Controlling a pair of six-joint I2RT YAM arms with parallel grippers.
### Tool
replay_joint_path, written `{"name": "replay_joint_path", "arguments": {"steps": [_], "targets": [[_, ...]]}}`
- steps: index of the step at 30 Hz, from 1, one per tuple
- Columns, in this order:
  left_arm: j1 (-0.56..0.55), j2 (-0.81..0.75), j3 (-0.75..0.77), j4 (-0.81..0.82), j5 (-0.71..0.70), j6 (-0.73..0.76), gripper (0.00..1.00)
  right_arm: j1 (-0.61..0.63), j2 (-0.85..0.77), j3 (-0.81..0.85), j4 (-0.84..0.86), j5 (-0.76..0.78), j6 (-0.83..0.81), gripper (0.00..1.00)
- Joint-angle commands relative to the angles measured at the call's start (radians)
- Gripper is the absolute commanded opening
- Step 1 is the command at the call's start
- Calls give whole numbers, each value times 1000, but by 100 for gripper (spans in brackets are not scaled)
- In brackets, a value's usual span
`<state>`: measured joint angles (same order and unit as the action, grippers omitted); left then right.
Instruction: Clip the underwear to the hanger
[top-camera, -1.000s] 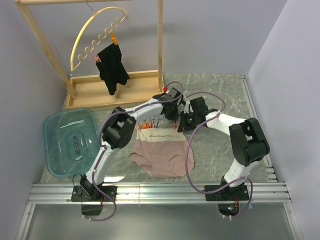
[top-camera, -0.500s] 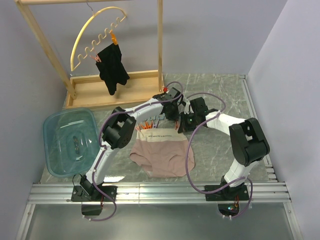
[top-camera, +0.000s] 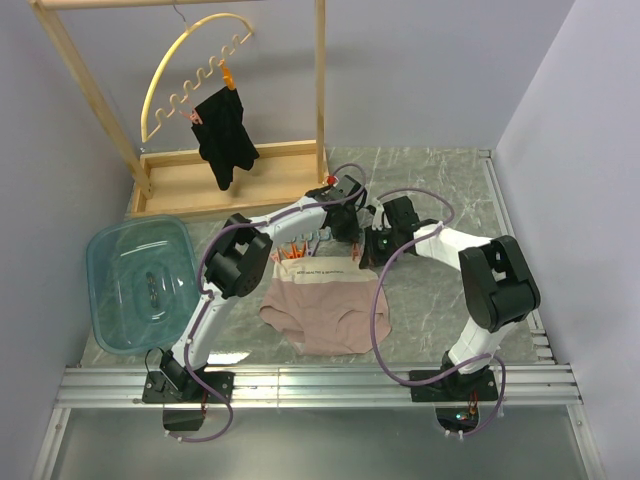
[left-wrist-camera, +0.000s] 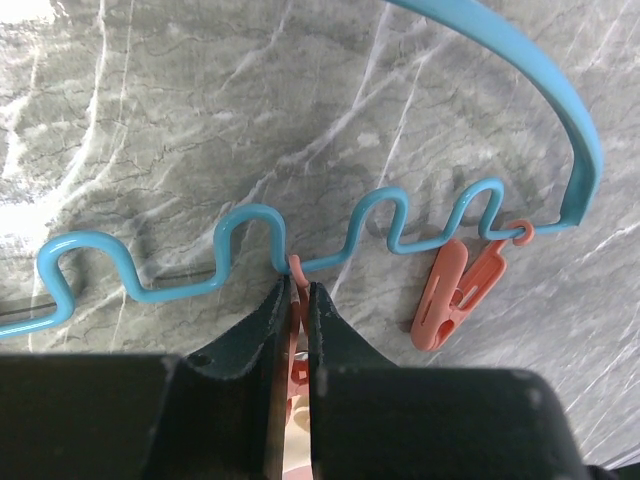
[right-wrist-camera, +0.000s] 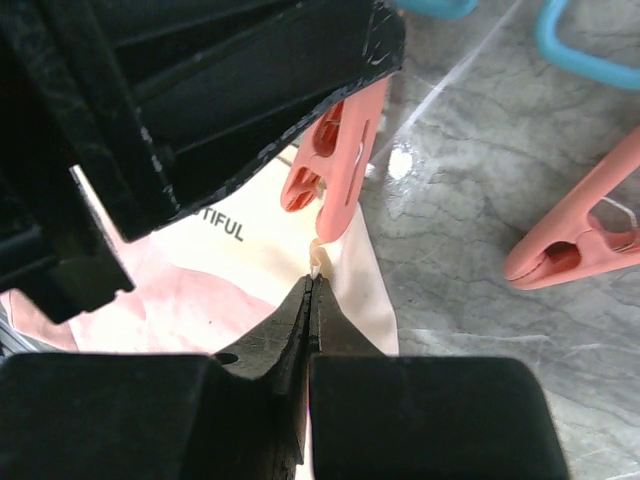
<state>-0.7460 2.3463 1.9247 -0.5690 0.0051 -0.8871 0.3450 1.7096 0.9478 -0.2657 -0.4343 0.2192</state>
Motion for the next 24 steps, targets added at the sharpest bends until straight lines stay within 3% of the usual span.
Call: {"name": "replay_joint_path", "arguments": {"steps": [1, 24], "targets": [[-15, -48, 39, 27, 29, -24, 0, -12, -25, 35, 26, 2, 20, 0], [-36, -25, 36, 29, 58, -46, 0, -27, -27, 68, 59, -3, 58, 0]]}}
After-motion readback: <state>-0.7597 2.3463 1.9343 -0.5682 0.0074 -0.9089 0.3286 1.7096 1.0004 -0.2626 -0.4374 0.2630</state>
